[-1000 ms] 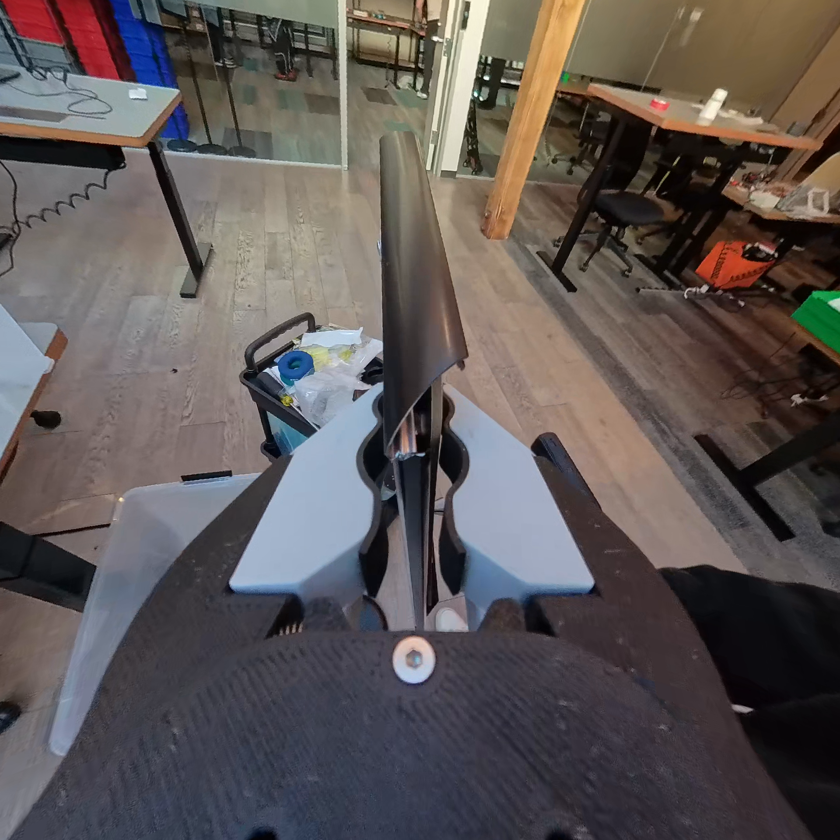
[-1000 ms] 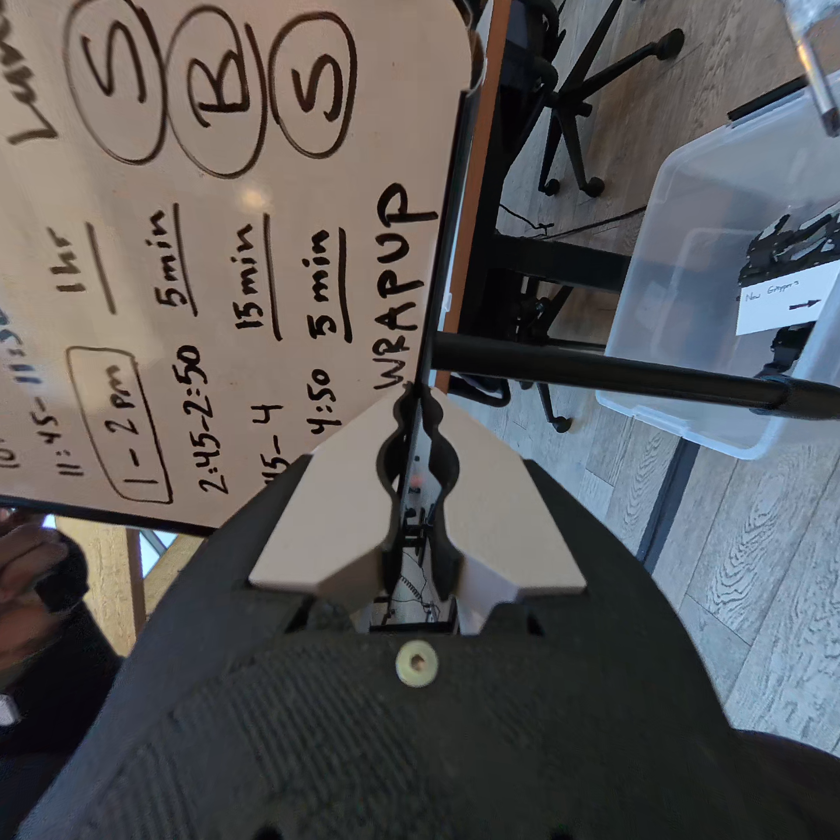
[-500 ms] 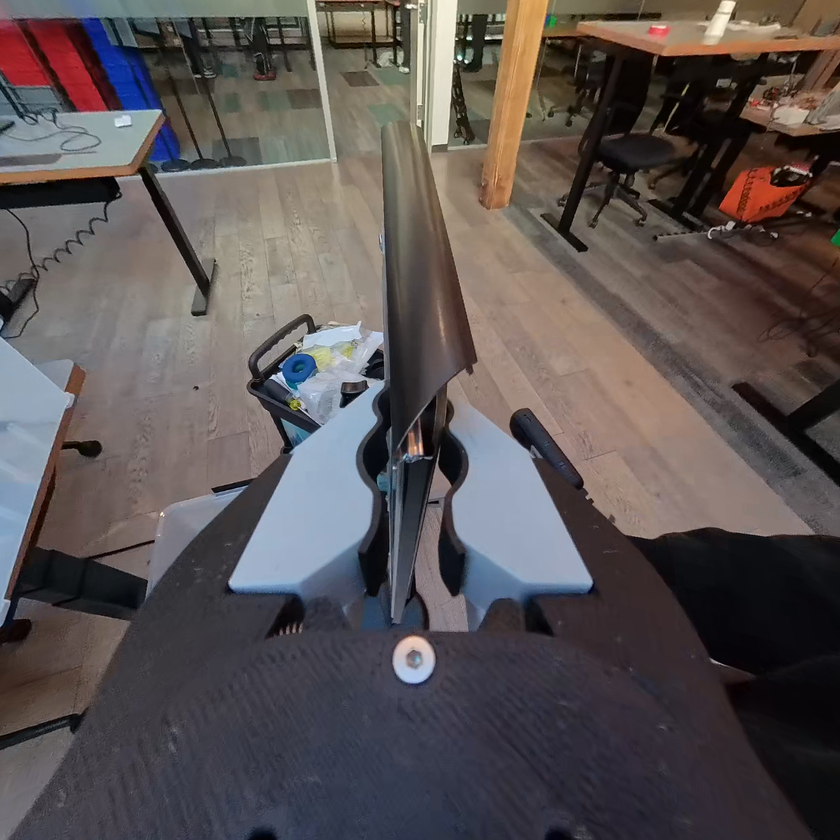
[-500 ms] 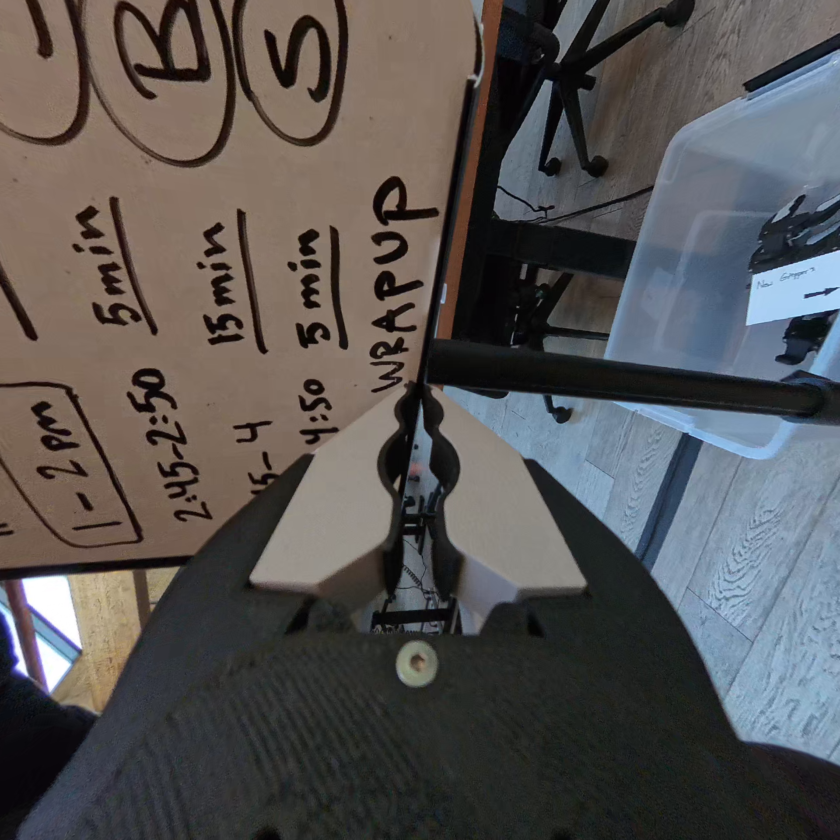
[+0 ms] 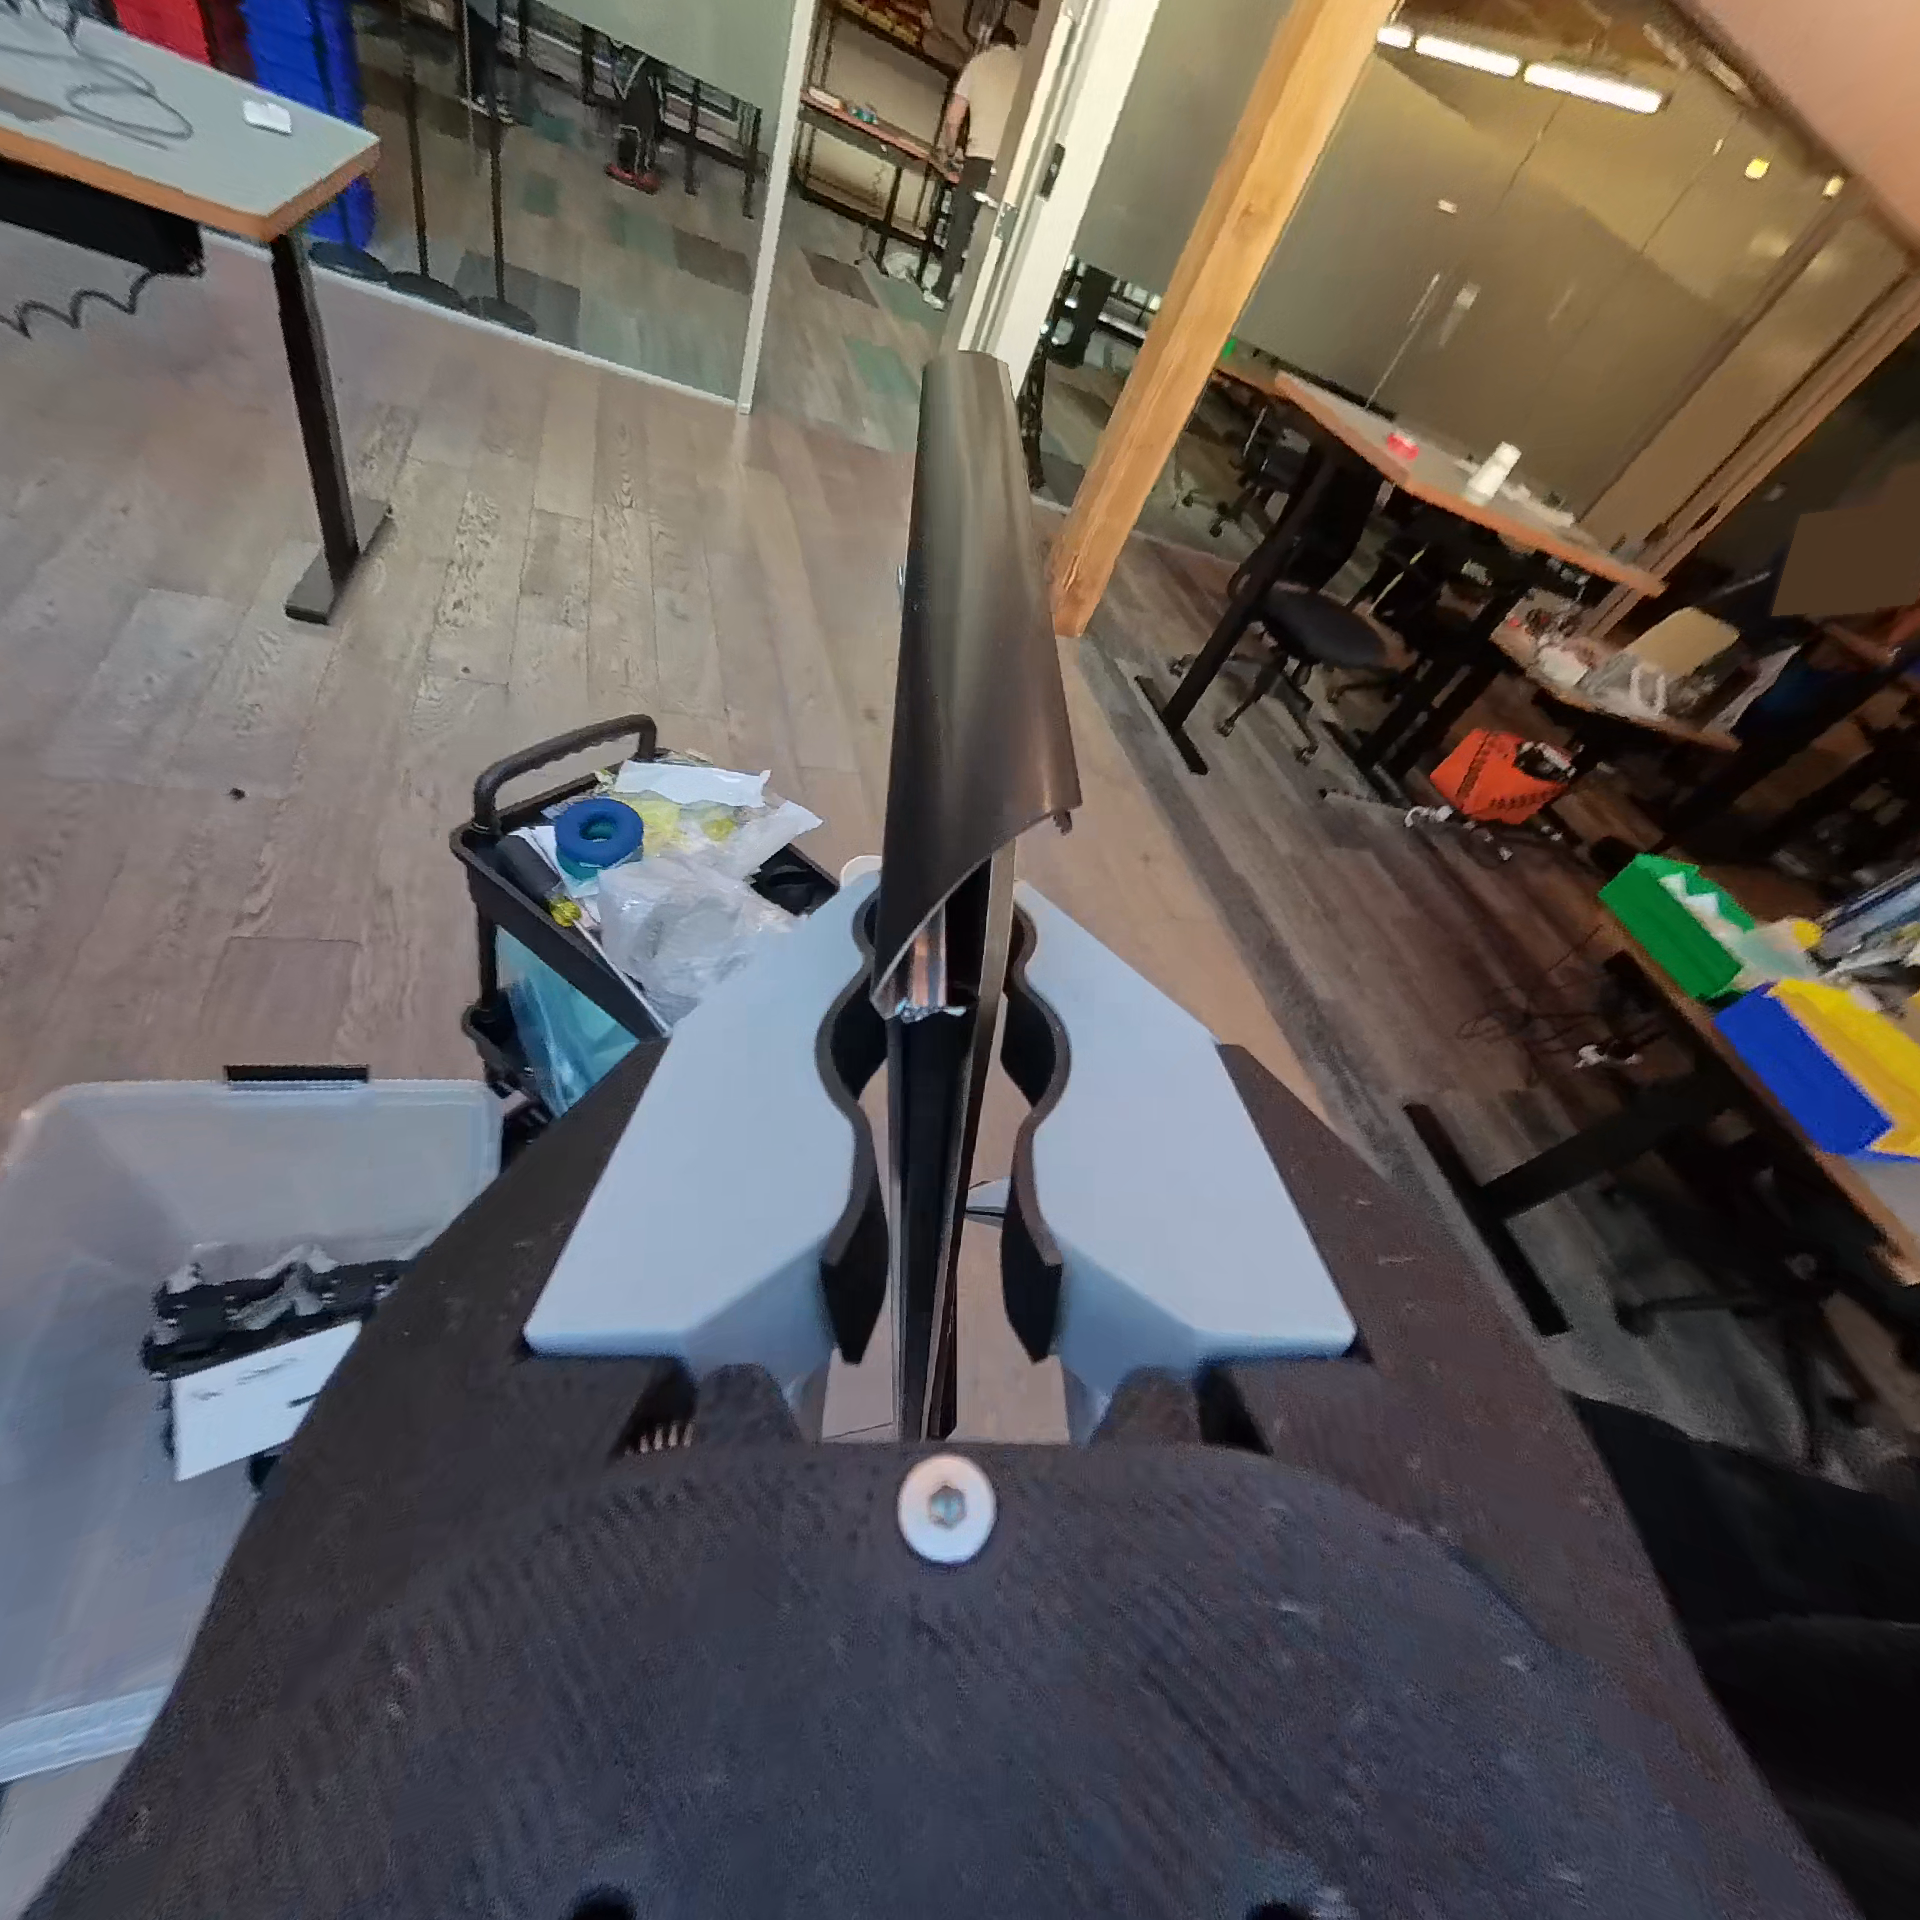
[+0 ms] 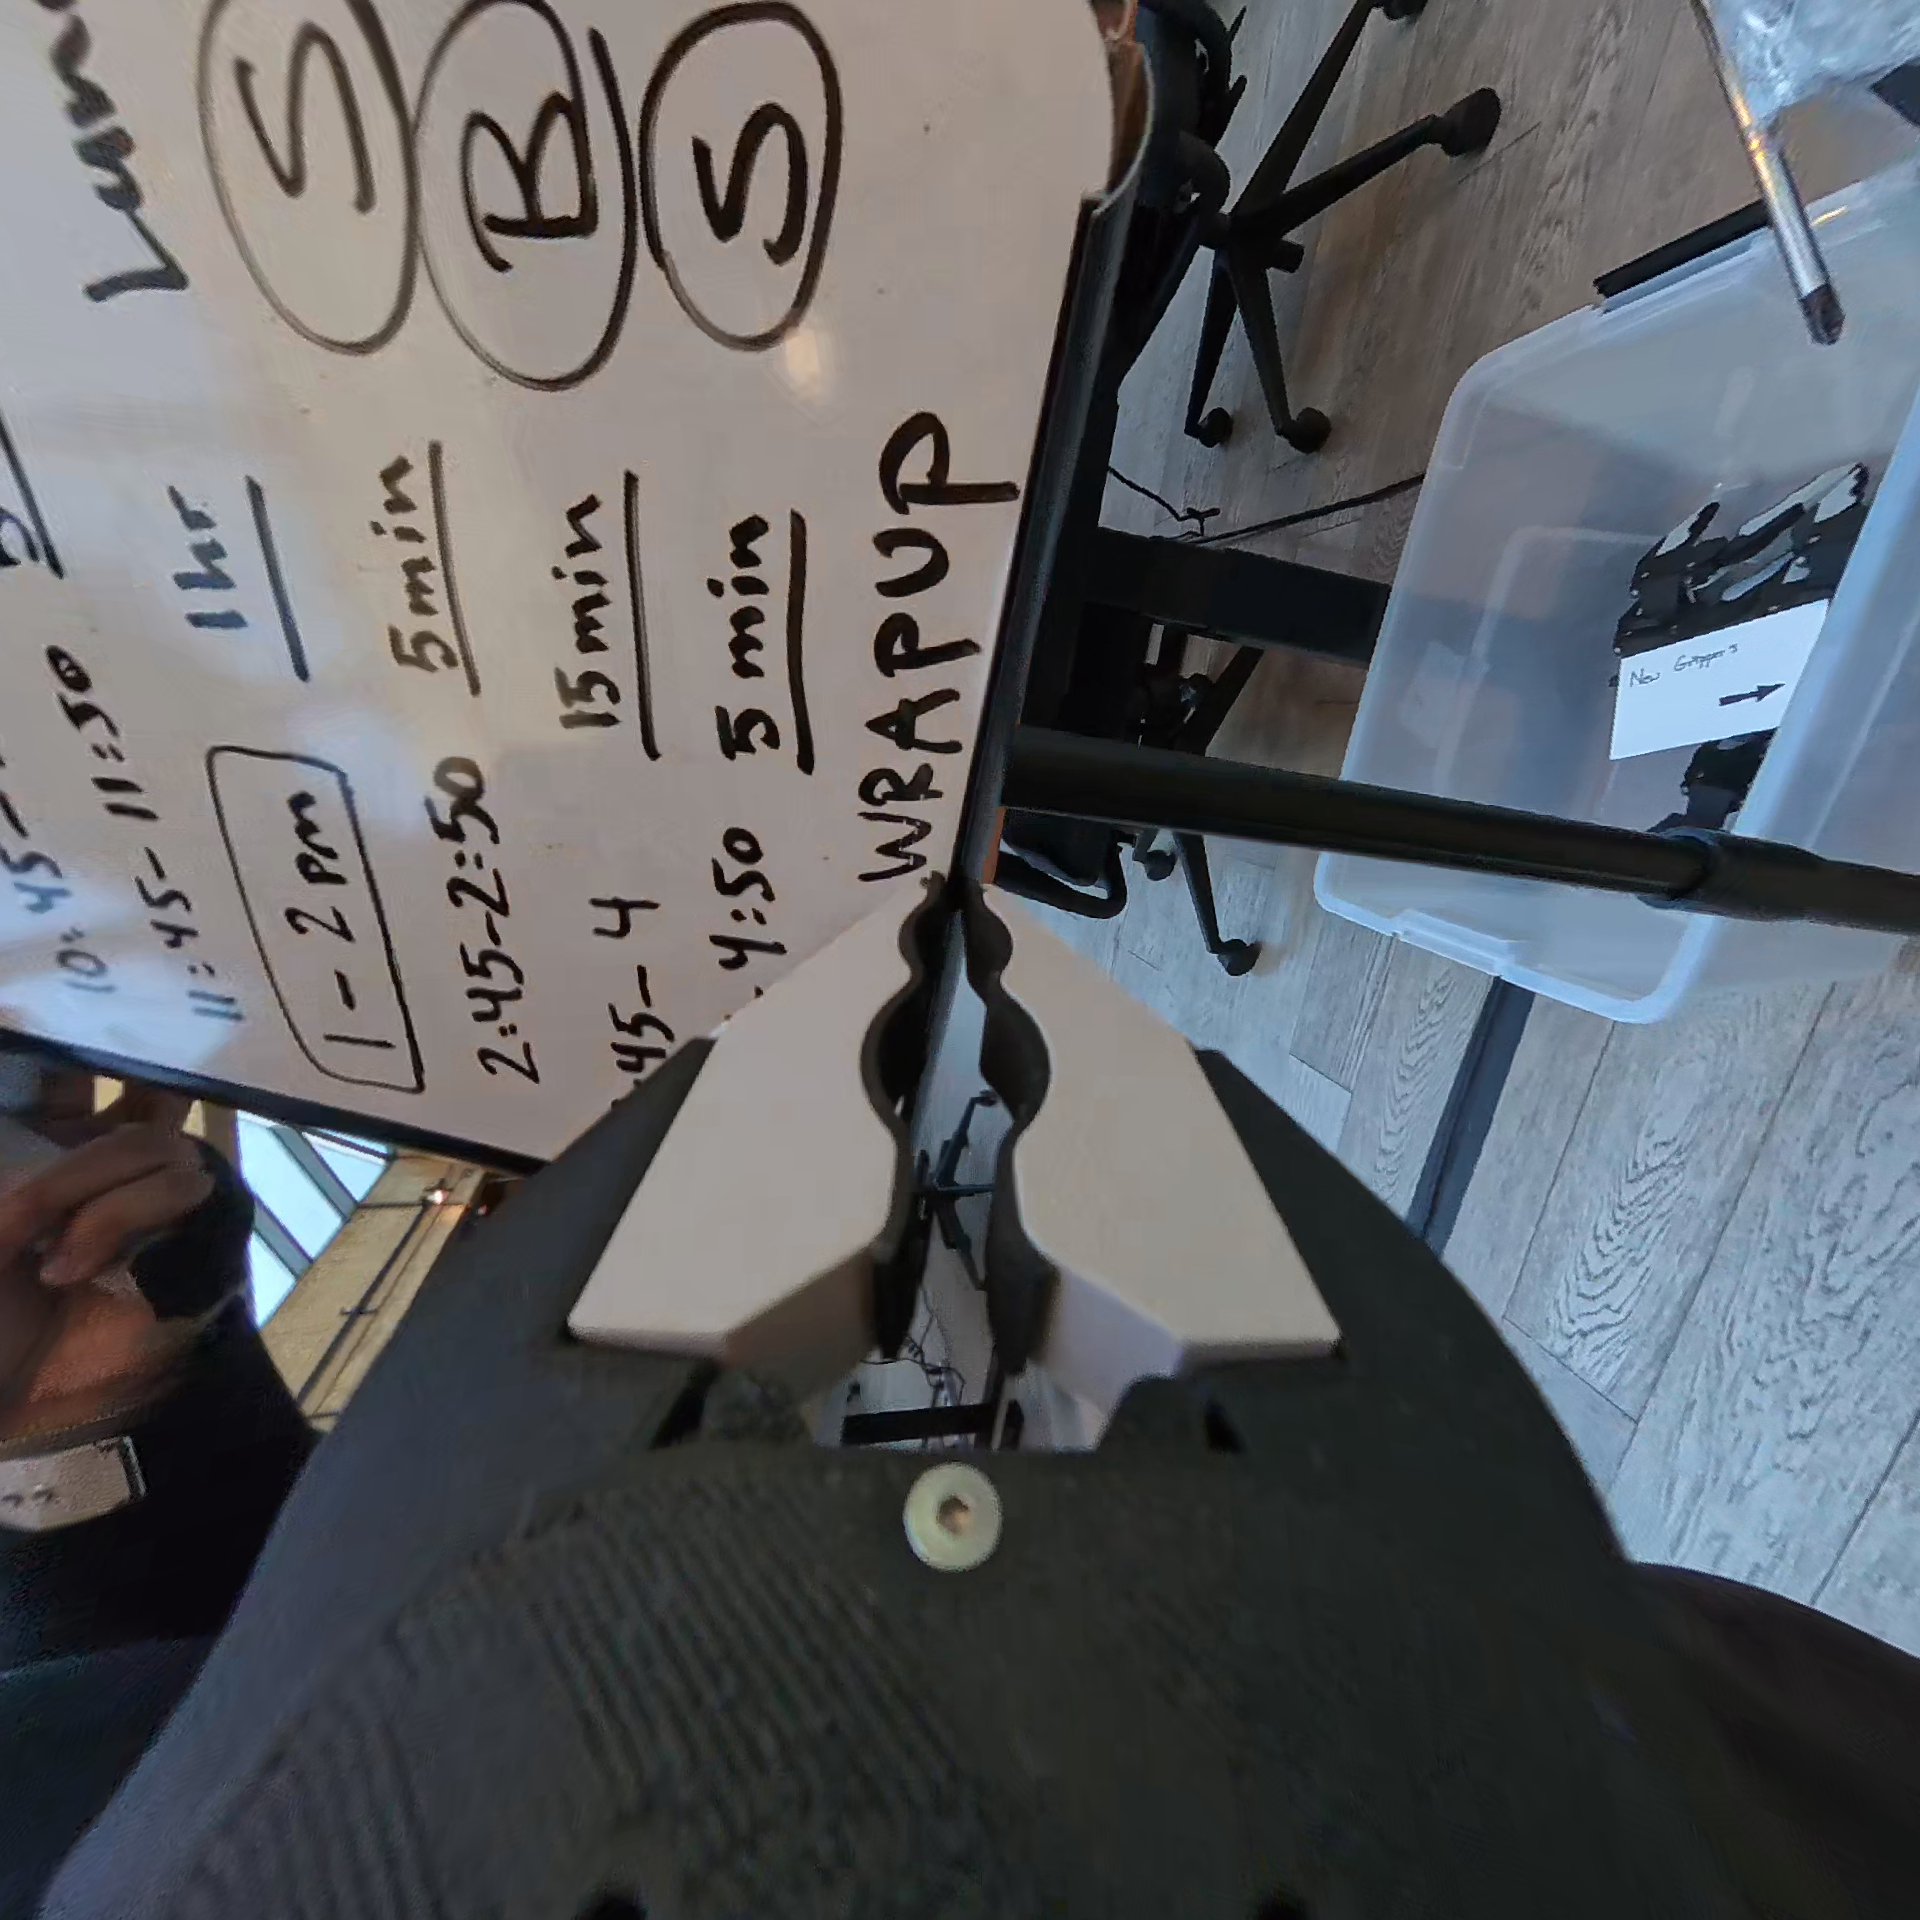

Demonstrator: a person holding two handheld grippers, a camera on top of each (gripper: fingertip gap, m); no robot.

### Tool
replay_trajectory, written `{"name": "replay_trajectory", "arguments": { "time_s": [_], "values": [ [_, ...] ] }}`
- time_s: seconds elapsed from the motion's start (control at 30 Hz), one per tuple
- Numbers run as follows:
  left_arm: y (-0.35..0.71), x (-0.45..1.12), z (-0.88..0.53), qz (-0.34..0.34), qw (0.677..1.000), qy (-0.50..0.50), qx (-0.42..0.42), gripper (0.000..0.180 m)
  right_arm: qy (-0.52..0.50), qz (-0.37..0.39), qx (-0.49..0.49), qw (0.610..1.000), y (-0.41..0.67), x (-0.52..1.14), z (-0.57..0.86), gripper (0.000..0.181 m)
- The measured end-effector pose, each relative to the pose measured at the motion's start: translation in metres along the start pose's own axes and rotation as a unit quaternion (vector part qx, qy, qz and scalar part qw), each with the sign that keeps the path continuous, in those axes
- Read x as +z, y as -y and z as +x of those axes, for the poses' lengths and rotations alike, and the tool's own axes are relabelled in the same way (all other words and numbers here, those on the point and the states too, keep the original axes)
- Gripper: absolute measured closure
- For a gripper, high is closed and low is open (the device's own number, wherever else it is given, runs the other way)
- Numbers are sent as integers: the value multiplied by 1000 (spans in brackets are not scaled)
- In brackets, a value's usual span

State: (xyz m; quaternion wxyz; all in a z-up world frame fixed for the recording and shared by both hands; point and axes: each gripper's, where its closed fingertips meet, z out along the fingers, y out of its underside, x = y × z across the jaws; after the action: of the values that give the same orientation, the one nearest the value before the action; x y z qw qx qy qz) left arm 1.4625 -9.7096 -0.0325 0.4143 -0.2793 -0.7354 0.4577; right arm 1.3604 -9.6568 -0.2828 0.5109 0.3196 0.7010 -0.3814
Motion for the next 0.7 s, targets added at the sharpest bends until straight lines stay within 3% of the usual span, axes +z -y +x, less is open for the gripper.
{"name": "replay_trajectory", "arguments": {
  "time_s": [0.07,0.23,0.4,0.7],
  "values": [
    [1,-1,-4,5,1000,-14,-24,166,-7,0,-13,1000,0,-6,-2,180],
    [-8,3,17,-7,1000,-14,22,166,5,0,-1,1000,2,8,10,180],
    [-29,11,49,-40,987,12,153,166,-7,-28,-54,998,-2,49,16,179],
    [-20,1,25,-20,993,14,112,165,-16,-28,-35,999,-5,45,11,180]
  ]
}}
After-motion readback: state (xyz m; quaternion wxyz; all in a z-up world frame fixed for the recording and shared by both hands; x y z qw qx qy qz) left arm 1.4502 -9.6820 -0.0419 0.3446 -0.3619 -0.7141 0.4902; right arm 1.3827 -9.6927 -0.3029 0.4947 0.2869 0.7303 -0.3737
